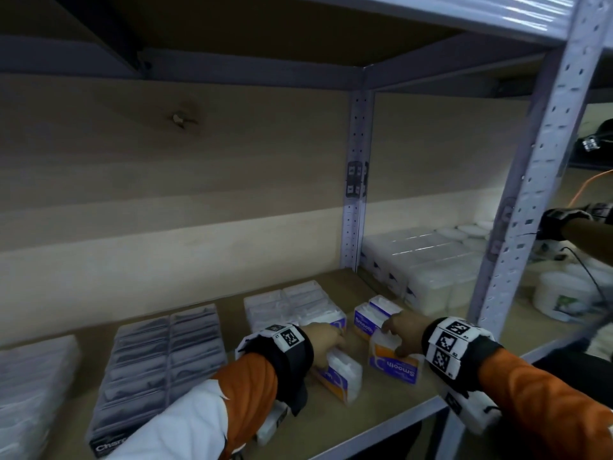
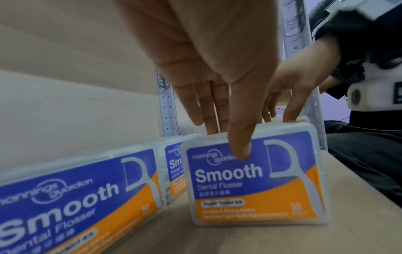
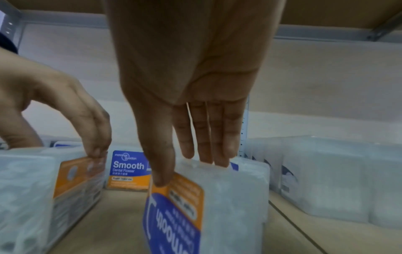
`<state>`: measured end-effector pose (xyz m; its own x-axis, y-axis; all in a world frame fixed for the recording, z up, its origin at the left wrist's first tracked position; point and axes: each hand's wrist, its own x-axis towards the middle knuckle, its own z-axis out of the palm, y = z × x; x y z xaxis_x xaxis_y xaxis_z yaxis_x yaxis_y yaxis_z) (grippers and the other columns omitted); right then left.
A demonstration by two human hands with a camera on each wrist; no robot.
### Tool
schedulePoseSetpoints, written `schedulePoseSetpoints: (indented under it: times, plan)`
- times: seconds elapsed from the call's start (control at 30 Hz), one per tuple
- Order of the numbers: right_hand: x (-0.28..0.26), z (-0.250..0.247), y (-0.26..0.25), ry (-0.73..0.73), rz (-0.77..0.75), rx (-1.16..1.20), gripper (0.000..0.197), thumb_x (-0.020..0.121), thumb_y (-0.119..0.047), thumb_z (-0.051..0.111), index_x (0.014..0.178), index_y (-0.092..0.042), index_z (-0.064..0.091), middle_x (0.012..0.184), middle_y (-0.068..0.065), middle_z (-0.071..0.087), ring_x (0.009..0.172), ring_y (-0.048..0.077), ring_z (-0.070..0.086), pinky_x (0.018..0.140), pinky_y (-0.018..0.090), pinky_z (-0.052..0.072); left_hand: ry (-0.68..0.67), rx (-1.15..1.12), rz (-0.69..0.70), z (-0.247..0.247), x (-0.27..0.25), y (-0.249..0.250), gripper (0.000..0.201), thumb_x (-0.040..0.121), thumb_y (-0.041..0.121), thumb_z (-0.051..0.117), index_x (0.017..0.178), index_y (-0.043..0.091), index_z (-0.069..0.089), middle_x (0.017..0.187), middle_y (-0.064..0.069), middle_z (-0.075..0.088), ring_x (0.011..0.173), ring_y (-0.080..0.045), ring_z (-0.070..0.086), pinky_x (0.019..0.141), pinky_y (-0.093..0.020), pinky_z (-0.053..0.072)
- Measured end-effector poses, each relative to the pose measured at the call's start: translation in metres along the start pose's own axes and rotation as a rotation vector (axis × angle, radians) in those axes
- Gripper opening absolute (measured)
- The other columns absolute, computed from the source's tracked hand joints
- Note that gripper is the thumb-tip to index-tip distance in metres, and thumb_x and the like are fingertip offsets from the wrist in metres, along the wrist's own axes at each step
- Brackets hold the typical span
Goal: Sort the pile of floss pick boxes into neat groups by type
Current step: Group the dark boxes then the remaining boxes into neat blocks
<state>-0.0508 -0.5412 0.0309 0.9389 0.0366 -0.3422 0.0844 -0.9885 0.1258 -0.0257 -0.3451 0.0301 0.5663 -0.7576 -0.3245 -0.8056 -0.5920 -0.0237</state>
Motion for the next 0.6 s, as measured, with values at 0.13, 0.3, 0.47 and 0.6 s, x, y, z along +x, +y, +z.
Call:
schedulePoseSetpoints:
  times: [0.13,0.3,0.47,0.6]
  plan:
    - [-0.003,0.004,-0.002,0.022,0.033,0.030,0.063,0.087,-0.024,0.063,0.143,-0.016,0.035,0.142,0.009,0.044,0.129,0.024,0.045,0.106,0.030,0.039,-0.005,0.021,-0.037,-0.001,-0.006,-0.001,0.041,0.087,0.009,0.059,0.127,0.002,0.054,0.126,-0.018,0.055,0.115,-0.034,0.052,0.095,-0.040,0.043]
    - [-0.006,0.004,-0.007,0.045,0.051,0.067,0.060,0.085,-0.026,0.064,0.139,-0.017,0.042,0.137,0.007,0.049,0.126,0.022,0.048,0.103,0.030,0.040,0.003,-0.010,-0.084,0.001,-0.020,-0.009,0.040,0.084,0.016,0.066,0.121,0.004,0.058,0.118,-0.016,0.062,0.109,-0.031,0.057,0.089,-0.036,0.045]
    - [-0.008,0.004,-0.025,0.041,0.002,0.121,0.054,0.084,-0.028,0.066,0.133,-0.014,0.050,0.131,0.005,0.055,0.121,0.020,0.052,0.097,0.025,0.041,-0.018,-0.053,-0.166,0.004,-0.034,-0.018,0.038,0.083,0.019,0.069,0.116,0.002,0.061,0.116,-0.015,0.064,0.108,-0.030,0.059,0.088,-0.034,0.046]
    - [-0.008,0.003,-0.043,0.039,-0.046,0.152,0.059,0.084,-0.028,0.067,0.137,-0.014,0.045,0.134,0.005,0.053,0.122,0.020,0.050,0.099,0.025,0.041,-0.046,-0.058,-0.232,0.005,-0.043,-0.024,0.041,0.081,0.023,0.071,0.114,0.001,0.063,0.106,-0.014,0.064,0.106,-0.029,0.061,0.087,-0.034,0.048]
